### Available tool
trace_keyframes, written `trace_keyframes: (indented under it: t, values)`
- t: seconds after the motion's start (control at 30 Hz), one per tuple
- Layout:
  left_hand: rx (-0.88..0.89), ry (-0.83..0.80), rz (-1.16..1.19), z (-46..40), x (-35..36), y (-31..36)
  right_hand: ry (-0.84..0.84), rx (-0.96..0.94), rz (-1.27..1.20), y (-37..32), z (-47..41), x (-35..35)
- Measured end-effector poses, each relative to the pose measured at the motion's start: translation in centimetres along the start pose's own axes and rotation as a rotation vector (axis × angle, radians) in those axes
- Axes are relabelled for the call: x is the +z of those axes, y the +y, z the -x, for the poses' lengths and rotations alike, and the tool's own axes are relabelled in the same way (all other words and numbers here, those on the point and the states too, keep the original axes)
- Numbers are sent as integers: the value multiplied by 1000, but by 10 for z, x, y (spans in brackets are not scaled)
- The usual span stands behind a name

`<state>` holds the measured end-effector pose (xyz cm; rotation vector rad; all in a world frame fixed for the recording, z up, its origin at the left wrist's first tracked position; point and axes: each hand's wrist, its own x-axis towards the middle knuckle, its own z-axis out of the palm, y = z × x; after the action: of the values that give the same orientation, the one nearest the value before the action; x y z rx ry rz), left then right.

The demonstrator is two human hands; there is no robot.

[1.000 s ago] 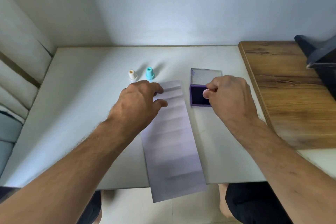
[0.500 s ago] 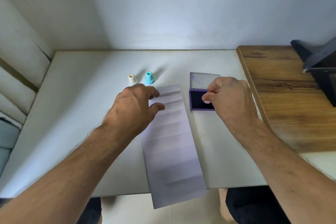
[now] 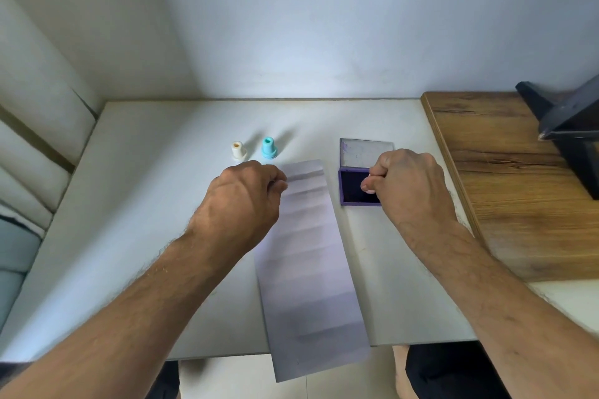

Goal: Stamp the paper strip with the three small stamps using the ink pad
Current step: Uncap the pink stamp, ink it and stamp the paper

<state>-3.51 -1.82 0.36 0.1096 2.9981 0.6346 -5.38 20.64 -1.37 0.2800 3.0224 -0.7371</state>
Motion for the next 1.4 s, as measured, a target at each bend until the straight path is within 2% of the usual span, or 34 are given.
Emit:
trace_keyframes:
  t: [0.23,0.4,0.53,0.77,0.93,1.0,1.03,1.1,1.17,1.23,1.33,1.4]
  values:
    - [-47,16,23,-2,1,-4,48,-20,-23,3,5,3]
    - [-89,-12,0,0,0,-5,0,26,-98,-1,5,1]
    - [-73,-12,-21,3,-2,-7,-14,33,-66,-3,5,0]
    - [-34,-40,-76,10,-7,-11,42,-69,23,-3,12,-2]
    - [-45,-20,-87,8,-8,-11,-9,22,-12,-7,7,-9]
    - [-30,-18,-101,8,-8,-11,29,17,-40,-15,6,-12]
    - [-22,-12,-97,7,-8,-12,66,1,-105,-23,6,-14]
    - [-18,0,-80,5,-7,-13,57,24,-488,-42,8,-17]
    - [-12,-1,-69,4,-4,-14,-133,162,-1010,-61,12,-16]
    - [1,-6,-65,3,-1,-15,-348,339,-1367,-72,17,-9]
    - [10,-2,-67,2,0,-17,-510,557,-1665,-79,24,1]
    - [10,1,-69,1,1,-19,-552,612,-1751,-82,28,5]
